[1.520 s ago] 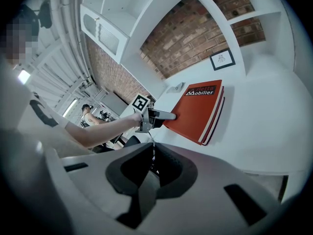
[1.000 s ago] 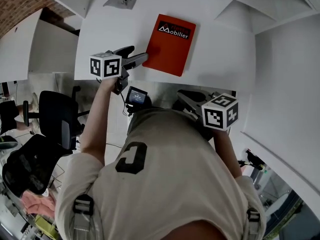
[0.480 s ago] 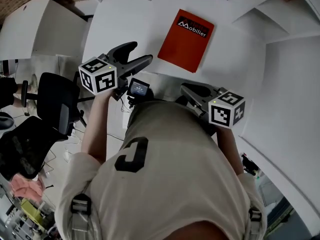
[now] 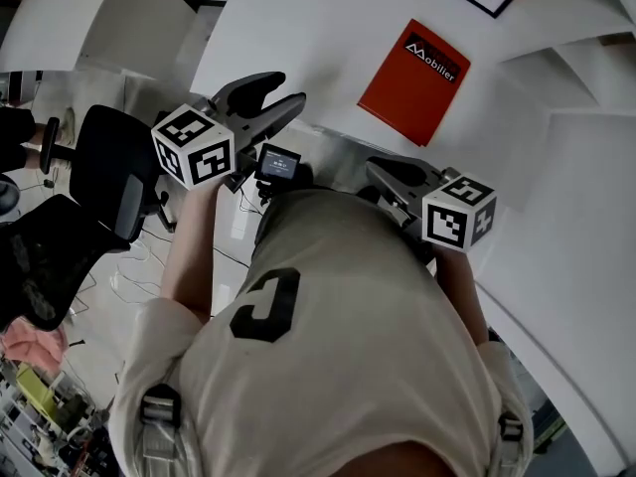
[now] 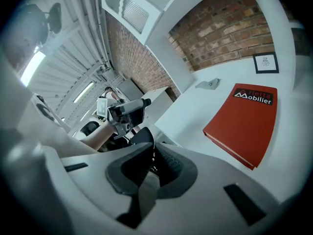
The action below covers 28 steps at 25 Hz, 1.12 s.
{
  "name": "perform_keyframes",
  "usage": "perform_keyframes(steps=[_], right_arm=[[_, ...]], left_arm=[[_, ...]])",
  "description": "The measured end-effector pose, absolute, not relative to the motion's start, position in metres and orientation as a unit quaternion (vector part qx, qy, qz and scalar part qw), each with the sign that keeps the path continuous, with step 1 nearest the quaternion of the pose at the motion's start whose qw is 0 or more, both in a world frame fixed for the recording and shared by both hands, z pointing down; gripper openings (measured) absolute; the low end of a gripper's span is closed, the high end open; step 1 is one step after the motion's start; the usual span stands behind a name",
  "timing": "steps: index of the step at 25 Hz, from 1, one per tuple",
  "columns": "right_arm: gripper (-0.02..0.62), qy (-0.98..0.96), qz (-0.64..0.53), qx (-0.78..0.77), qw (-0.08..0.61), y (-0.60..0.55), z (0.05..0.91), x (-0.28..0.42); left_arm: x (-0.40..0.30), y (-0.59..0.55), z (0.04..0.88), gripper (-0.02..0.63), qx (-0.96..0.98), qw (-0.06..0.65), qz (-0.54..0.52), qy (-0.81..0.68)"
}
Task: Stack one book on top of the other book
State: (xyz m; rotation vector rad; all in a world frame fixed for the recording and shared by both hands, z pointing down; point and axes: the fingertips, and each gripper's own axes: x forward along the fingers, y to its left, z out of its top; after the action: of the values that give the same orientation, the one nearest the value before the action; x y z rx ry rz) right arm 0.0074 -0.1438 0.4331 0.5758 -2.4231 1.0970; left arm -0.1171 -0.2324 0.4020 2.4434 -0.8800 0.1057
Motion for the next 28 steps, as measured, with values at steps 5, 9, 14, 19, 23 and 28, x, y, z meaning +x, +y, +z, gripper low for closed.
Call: perform_keyframes(steps=[5, 9, 14, 19, 23, 28], right_arm=[[0.009, -0.87, 0.393, 0.201, 0.219, -0.141, 0.435, -0.016], [0.009, -0.87, 0.393, 0.195, 0.227, -0.136, 0.434, -0.032], [0.009, -0.869, 0.392, 0.188, 0.236, -0.129, 0.437, -0.049], [0.009, -0.869, 0.391, 0.181, 0.242, -0.122, 0.443, -0.062], [0.009, -0.868, 0.388, 0.175, 0.255, -0.111, 0.443, -0.068], [0.009, -0.868, 0.377, 0.181, 0.268, -0.098, 0.444, -0.063]], left_arm=[[-0.14, -0.226, 0.396, 0.019, 0.906, 0.244, 0.029, -0.346], [-0.149, -0.216, 0.4, 0.009, 0.906, 0.234, 0.054, -0.347], [-0.163, -0.208, 0.41, 0.009, 0.901, 0.229, 0.075, -0.36], [-0.179, -0.198, 0.416, 0.009, 0.898, 0.225, 0.078, -0.37], [-0.192, -0.189, 0.423, 0.009, 0.892, 0.218, 0.088, -0.385], [-0.178, -0.178, 0.434, 0.009, 0.897, 0.221, 0.09, -0.371]])
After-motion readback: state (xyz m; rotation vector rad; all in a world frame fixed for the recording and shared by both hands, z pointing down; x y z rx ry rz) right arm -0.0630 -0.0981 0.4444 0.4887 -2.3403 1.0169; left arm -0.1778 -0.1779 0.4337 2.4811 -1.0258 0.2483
